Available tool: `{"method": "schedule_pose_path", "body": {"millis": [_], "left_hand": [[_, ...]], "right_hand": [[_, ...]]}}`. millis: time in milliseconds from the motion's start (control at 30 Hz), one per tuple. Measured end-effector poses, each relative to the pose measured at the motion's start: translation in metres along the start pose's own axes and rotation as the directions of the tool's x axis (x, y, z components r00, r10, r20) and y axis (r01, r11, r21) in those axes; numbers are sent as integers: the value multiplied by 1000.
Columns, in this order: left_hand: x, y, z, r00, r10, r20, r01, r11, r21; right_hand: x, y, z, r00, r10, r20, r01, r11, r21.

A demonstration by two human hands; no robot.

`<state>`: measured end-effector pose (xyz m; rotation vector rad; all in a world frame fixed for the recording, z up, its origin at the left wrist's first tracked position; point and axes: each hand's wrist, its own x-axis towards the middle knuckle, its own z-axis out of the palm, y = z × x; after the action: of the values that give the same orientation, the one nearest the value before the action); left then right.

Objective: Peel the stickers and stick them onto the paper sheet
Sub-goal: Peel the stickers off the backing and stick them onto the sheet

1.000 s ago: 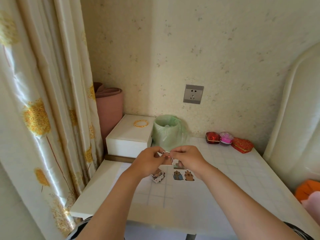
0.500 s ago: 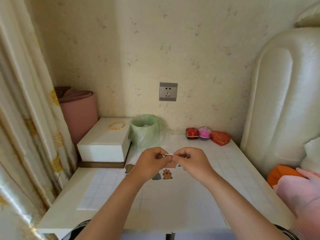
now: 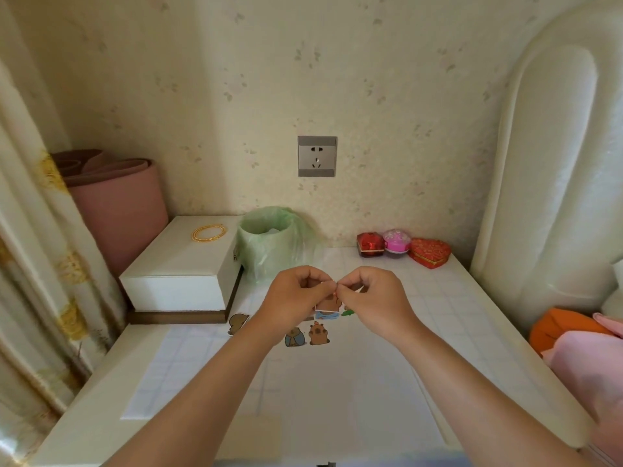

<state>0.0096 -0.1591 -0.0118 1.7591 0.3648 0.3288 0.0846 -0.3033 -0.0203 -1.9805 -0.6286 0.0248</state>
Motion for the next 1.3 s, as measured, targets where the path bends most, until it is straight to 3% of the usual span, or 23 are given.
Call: {"method": "schedule_pose_path", "body": {"millis": [167,300,367,467,567,733,867,1000,1300], "left_hand": [[3,-8,-10,1000,11,-13,-10,999,45],[-2,-8,-21,998,57,-27,-57,998,13],[-5,-6,-27,996,90,5,-90,996,7],[-8,-6,-32,991,129,38,-131,991,32],[-11,-5,-32,988,148,43,-151,987,61],[-13,-4,-30,993,100,67,-97,994,-39],[-16,-5,-28,998,51,40,-50,998,-37],[-13,-5,-33,998,51,21,-50,999,-12],[-16,-3,-32,997,49,65,-47,999,-21]], "right_hand": [[0,-7,6,998,45,52,-50,994,101],[-1,-15,4,927,213,308,-326,864,385],[1,-14,3,884,240,401,-413,801,432],[1,-12,4,842,229,488,-453,792,410],[-2,-13,6,863,216,456,-409,829,382],[-5,-18,11,958,139,249,-208,939,275],[-8,-21,17,989,72,132,-96,977,188],[-8,-25,13,960,152,234,-231,902,365],[-8,-22,9,954,136,268,-208,942,263]]}}
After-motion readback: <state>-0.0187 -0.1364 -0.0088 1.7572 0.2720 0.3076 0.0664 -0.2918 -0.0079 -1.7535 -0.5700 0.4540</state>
